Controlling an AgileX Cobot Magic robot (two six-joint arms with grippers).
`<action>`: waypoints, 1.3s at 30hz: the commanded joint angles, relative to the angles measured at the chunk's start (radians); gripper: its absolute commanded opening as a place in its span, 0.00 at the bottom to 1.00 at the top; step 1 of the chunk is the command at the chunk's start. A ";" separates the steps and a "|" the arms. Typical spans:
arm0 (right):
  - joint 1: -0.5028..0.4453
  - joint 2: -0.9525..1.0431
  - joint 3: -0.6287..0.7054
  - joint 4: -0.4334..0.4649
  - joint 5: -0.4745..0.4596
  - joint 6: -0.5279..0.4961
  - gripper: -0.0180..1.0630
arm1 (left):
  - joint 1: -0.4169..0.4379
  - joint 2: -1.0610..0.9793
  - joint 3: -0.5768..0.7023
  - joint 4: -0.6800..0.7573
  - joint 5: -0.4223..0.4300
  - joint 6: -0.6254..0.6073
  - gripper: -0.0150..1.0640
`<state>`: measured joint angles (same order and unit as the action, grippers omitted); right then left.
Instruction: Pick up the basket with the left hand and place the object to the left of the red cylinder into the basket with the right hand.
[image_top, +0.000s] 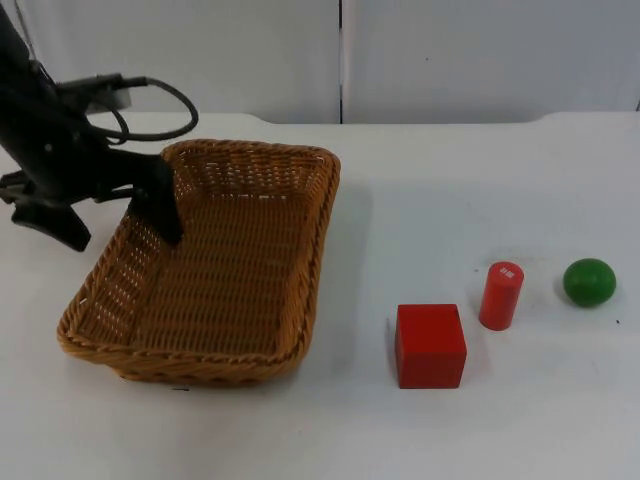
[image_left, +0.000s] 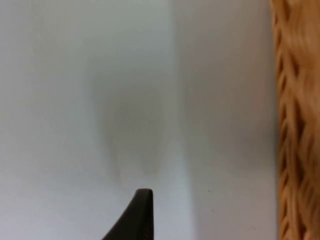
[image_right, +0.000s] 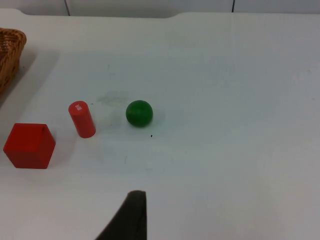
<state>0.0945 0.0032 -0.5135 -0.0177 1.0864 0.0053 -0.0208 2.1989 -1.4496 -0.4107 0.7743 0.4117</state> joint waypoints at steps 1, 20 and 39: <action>0.000 -0.003 -0.003 -0.005 -0.007 0.002 0.99 | -0.001 0.014 -0.013 -0.002 0.010 0.002 0.95; 0.000 -0.003 -0.003 -0.005 -0.007 0.002 0.99 | -0.001 0.048 -0.011 0.002 0.006 0.000 0.66; 0.000 -0.003 -0.003 -0.005 -0.007 0.002 0.99 | -0.001 0.023 -0.011 -0.066 0.078 -0.060 0.01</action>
<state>0.0945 0.0032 -0.5135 -0.0177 1.0864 0.0073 -0.0208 2.2419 -1.4571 -0.4750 0.8275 0.3690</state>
